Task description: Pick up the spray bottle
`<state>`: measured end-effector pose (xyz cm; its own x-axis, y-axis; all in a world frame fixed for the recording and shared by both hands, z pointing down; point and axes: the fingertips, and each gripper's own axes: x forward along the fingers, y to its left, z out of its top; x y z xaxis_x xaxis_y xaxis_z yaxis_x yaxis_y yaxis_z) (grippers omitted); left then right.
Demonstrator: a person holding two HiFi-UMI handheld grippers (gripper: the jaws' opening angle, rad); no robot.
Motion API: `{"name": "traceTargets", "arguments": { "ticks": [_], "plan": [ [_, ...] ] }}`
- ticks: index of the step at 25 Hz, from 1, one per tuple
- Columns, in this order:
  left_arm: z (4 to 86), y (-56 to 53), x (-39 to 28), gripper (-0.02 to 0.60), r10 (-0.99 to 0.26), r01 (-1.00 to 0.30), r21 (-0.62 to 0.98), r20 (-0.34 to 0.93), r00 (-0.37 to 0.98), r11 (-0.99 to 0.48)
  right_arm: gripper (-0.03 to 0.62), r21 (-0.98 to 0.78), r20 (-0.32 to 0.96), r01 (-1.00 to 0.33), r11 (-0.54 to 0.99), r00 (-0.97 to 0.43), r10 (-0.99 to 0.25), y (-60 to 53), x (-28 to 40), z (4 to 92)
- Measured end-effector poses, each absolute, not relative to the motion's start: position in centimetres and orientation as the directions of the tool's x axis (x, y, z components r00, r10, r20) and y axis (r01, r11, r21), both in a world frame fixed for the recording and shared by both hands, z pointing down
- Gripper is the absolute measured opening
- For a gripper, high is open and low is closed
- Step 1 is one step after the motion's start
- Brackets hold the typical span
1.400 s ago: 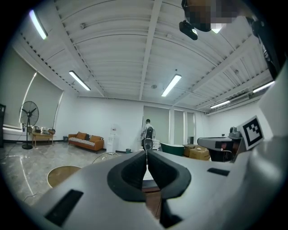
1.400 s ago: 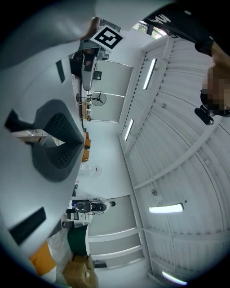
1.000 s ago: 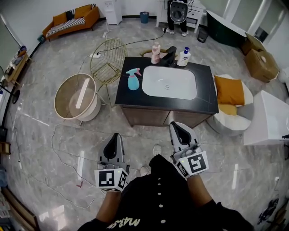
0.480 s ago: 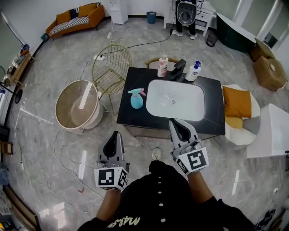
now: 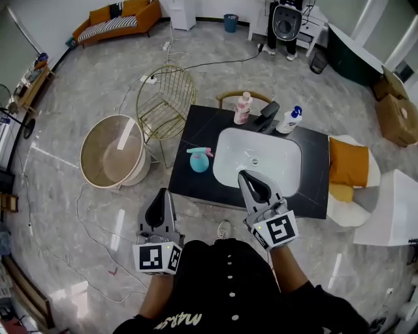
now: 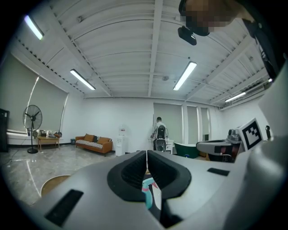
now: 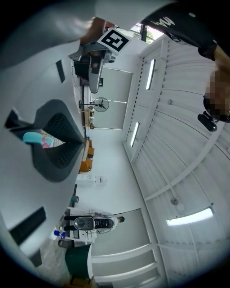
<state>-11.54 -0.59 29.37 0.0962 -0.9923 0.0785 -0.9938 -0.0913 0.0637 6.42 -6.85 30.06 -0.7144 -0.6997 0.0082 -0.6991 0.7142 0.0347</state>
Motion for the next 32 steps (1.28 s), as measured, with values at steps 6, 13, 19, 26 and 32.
{"name": "traceTargets", "arguments": {
  "ticks": [6, 13, 19, 26, 32],
  "plan": [
    [30.4, -2.6, -12.5, 0.017, -0.989, -0.993, 0.071, 0.11, 0.098, -0.091, -0.005, 0.027, 0.055, -0.676, 0.737, -0.735, -0.676, -8.8, 4.2, 32.1],
    [31.9, -4.9, -13.6, 0.017, -0.976, -0.985, 0.094, 0.147, 0.158, -0.145, -0.005, 0.027, 0.107, -0.662, 0.749, -0.743, -0.661, -10.8, 1.5, 34.8],
    [35.4, -6.0, -14.0, 0.017, -0.958, -0.973, 0.134, 0.192, 0.214, -0.19, 0.066, -0.029, 0.258, -0.631, 0.775, -0.754, -0.605, -12.1, -1.7, 41.9],
    [42.6, -5.7, -13.4, 0.017, -0.92, -0.964, 0.18, 0.306, 0.246, -0.197, 0.24, -0.109, 0.343, -0.623, 0.775, -0.755, -0.559, -14.5, -2.7, 52.0],
    [47.5, -3.9, -12.5, 0.017, -0.875, -0.952, 0.233, 0.396, 0.277, -0.196, 0.284, -0.1, 0.276, -0.501, 0.86, -0.844, -0.46, -16.7, -4.4, 54.6]
  ]
}}
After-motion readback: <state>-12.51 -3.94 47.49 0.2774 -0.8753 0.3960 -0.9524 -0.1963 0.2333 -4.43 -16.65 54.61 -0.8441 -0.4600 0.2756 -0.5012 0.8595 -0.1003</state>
